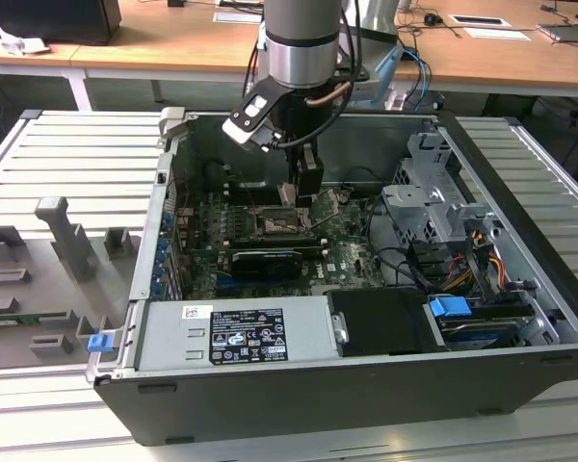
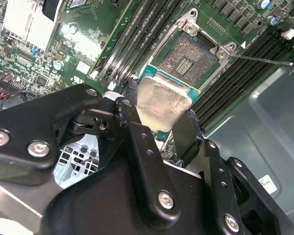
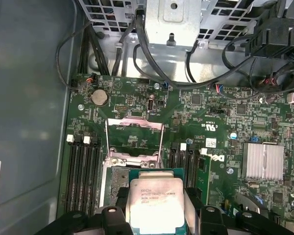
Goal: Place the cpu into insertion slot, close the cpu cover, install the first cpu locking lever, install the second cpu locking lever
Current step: 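Place the cpu into insertion slot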
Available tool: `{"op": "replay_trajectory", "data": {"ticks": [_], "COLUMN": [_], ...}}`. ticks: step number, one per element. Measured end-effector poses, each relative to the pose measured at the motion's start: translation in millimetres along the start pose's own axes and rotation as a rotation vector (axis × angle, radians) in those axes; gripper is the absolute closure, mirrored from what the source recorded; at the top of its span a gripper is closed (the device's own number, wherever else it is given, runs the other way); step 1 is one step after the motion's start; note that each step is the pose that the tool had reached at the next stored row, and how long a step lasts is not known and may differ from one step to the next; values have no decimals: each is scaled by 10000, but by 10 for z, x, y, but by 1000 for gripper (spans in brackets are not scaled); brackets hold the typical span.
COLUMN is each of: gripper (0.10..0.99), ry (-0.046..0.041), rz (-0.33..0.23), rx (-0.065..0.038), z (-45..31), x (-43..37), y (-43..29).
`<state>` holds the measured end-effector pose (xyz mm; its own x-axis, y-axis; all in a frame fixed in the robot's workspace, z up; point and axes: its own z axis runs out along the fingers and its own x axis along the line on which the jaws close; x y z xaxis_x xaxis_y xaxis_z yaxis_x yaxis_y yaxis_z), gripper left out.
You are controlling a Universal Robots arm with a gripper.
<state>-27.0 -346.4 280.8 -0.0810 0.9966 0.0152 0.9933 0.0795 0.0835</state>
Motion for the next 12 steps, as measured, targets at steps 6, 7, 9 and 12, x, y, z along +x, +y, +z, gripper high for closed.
{"op": "replay_trajectory", "data": {"ticks": [6, 7, 9, 12], "gripper": [557, 557, 557, 557], "ry": [-1, -1, -1, -1], "rz": [2, 3, 4, 5], "rx": [0, 0, 0, 0], "z": [32, 38, 46, 63], "x": [-1, -1, -1, -1], "y": [-3, -3, -4, -5]}}
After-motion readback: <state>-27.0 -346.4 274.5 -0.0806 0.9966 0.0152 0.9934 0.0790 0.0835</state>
